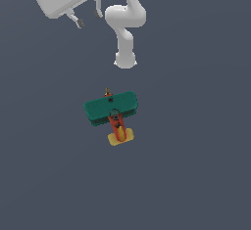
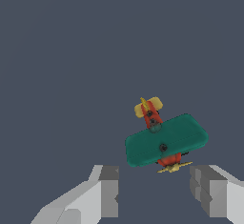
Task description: Pick up the object and move it to a goal position.
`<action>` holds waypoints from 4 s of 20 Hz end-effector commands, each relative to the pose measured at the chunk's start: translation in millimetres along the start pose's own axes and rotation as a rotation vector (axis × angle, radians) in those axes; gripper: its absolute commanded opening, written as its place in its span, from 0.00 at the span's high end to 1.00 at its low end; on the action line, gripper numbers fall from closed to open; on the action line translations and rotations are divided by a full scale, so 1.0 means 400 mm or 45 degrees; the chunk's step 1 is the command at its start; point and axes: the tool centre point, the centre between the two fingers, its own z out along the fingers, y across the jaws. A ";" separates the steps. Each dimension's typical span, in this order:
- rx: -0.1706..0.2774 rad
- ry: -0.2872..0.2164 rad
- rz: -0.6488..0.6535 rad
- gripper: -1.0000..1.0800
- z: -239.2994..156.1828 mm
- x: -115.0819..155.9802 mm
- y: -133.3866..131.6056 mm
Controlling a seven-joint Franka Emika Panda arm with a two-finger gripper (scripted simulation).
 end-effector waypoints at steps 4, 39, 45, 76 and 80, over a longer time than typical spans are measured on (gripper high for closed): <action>0.074 0.028 0.005 0.38 -0.026 0.005 0.019; 0.556 0.120 0.089 0.38 -0.022 0.032 0.207; 0.634 0.119 0.115 0.38 0.011 0.034 0.246; 0.966 0.042 0.302 0.38 0.320 0.003 0.430; 0.997 0.023 0.332 0.38 0.373 -0.009 0.450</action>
